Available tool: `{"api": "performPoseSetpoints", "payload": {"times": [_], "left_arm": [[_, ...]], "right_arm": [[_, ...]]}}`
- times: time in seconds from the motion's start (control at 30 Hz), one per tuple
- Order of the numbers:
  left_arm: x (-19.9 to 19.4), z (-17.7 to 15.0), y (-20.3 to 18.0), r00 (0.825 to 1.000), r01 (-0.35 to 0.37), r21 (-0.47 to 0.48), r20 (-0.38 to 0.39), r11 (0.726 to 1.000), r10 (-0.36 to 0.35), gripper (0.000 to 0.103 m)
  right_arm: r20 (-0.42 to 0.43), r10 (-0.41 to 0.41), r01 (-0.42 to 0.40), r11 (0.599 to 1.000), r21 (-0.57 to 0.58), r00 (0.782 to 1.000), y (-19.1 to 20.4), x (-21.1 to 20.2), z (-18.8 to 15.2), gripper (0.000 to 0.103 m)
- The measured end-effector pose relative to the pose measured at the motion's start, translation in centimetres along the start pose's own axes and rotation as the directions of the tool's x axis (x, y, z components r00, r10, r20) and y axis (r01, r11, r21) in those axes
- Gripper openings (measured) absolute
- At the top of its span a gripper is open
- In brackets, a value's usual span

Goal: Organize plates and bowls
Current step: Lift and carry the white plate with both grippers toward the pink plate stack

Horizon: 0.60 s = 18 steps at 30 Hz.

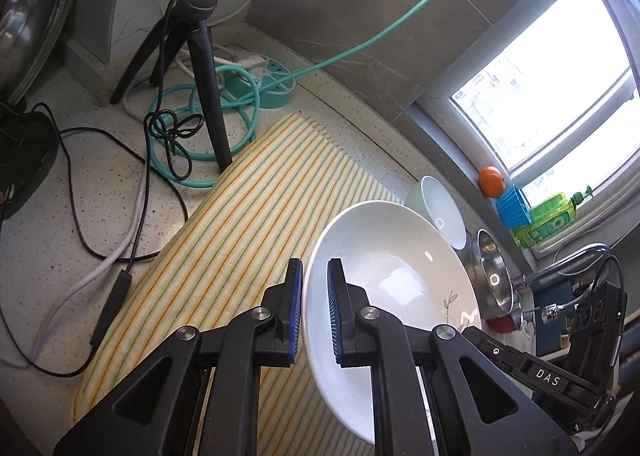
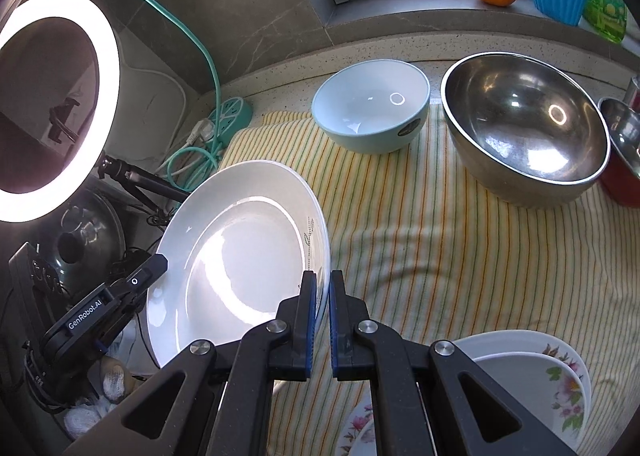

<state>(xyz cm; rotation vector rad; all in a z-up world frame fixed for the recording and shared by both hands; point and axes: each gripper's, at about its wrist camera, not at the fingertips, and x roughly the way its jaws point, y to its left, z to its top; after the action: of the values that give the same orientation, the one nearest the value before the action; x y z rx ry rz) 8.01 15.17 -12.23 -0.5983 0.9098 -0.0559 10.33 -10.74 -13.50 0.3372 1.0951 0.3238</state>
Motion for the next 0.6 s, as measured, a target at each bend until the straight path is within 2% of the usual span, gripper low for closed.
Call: {"api": "performPoseSetpoints", "payload": {"times": [0.6], "left_arm": [[-0.3, -4.5, -6.5, 0.994, 0.09, 0.124, -0.077, 0.988, -0.081, 0.01]], "right_arm": [[0.082, -0.051, 0.042, 0.992, 0.118, 0.995, -6.7, -7.0, -4.8, 0.006]]}}
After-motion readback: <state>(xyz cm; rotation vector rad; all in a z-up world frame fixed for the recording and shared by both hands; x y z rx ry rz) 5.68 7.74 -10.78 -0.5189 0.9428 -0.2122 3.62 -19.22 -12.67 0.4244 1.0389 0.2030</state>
